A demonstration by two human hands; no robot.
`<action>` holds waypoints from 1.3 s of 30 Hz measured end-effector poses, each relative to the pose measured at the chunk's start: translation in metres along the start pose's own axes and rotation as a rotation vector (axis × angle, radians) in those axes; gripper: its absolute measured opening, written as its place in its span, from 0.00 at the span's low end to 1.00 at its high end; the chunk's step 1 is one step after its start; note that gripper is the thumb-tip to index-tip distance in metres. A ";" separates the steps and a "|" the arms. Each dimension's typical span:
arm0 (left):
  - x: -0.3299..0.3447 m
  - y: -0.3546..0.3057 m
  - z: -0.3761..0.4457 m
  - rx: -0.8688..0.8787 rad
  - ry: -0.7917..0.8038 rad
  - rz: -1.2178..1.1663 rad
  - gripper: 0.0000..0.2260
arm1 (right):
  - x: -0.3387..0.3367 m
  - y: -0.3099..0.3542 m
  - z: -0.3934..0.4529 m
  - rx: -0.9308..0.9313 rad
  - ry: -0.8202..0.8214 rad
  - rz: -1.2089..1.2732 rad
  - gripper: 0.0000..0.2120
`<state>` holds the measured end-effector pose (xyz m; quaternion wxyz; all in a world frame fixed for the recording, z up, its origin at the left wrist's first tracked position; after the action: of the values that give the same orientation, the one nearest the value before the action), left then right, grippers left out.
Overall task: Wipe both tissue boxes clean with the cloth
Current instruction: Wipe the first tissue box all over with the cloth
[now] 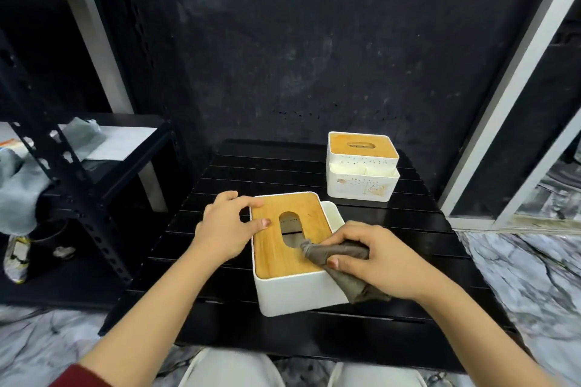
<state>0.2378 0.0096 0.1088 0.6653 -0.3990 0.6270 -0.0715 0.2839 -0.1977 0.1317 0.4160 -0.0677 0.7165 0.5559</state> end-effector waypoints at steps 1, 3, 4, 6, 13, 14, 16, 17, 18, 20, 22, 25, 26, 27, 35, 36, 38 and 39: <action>0.002 -0.004 -0.006 0.006 -0.050 0.046 0.20 | 0.002 0.003 -0.003 0.004 -0.033 0.007 0.09; 0.014 -0.007 -0.017 0.032 -0.033 0.006 0.23 | 0.006 0.005 -0.011 0.025 -0.121 -0.008 0.09; 0.026 -0.007 -0.022 0.035 0.048 -0.135 0.25 | 0.007 0.005 -0.015 0.033 -0.163 -0.014 0.09; 0.052 -0.010 -0.035 0.044 0.274 -0.478 0.36 | 0.010 0.006 -0.024 0.031 -0.213 0.002 0.10; 0.069 -0.007 -0.039 0.101 0.405 -0.613 0.55 | 0.006 0.007 -0.008 0.098 -0.144 -0.154 0.09; 0.069 -0.007 -0.039 0.099 0.413 -0.613 0.56 | 0.004 0.005 -0.001 0.111 -0.137 -0.179 0.09; 0.069 -0.008 -0.040 0.099 0.420 -0.606 0.56 | -0.003 0.000 0.014 0.129 -0.146 -0.209 0.10; 0.069 -0.008 -0.040 0.096 0.418 -0.601 0.55 | -0.007 -0.003 0.023 0.140 -0.156 -0.216 0.10; 0.069 -0.007 -0.039 0.093 0.417 -0.596 0.54 | -0.011 -0.005 0.031 0.155 -0.163 -0.218 0.10; 0.069 -0.006 -0.039 0.088 0.415 -0.584 0.55 | -0.019 -0.011 0.048 0.182 -0.179 -0.199 0.10; 0.070 -0.005 -0.038 0.077 0.413 -0.587 0.58 | -0.024 -0.014 0.060 0.196 -0.201 -0.166 0.10; 0.068 -0.005 -0.038 0.060 0.385 -0.600 0.58 | -0.025 -0.016 0.065 0.185 -0.212 -0.136 0.10; 0.067 -0.005 -0.039 0.056 0.372 -0.599 0.56 | -0.024 -0.015 0.063 0.181 -0.209 -0.129 0.10; 0.067 -0.006 -0.039 0.054 0.362 -0.597 0.54 | -0.022 -0.015 0.058 0.179 -0.204 -0.129 0.10; 0.066 -0.004 -0.038 0.057 0.326 -0.644 0.52 | 0.008 0.003 0.001 0.063 -0.090 -0.112 0.12; 0.066 -0.005 -0.038 0.059 0.323 -0.656 0.51 | 0.008 0.001 0.001 0.063 -0.088 -0.102 0.12; 0.066 -0.007 -0.038 0.070 0.321 -0.677 0.48 | 0.004 -0.002 0.007 0.071 -0.090 -0.096 0.11; 0.066 -0.008 -0.038 0.074 0.325 -0.676 0.47 | 0.001 -0.003 0.013 0.074 -0.097 -0.098 0.11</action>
<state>0.2207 -0.0515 0.0663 0.5099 -0.5426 0.5542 -0.3721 0.2915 -0.1871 0.1283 0.4789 -0.0603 0.7114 0.5108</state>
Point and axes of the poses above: each hand's wrist, its own z-axis towards the middle knuckle, its own x-axis out of the palm, y = z × x, the point moved 10 cm from there along z, towards the middle knuckle, and after that the axes turned 9 degrees about y, right-handed, at the moved point
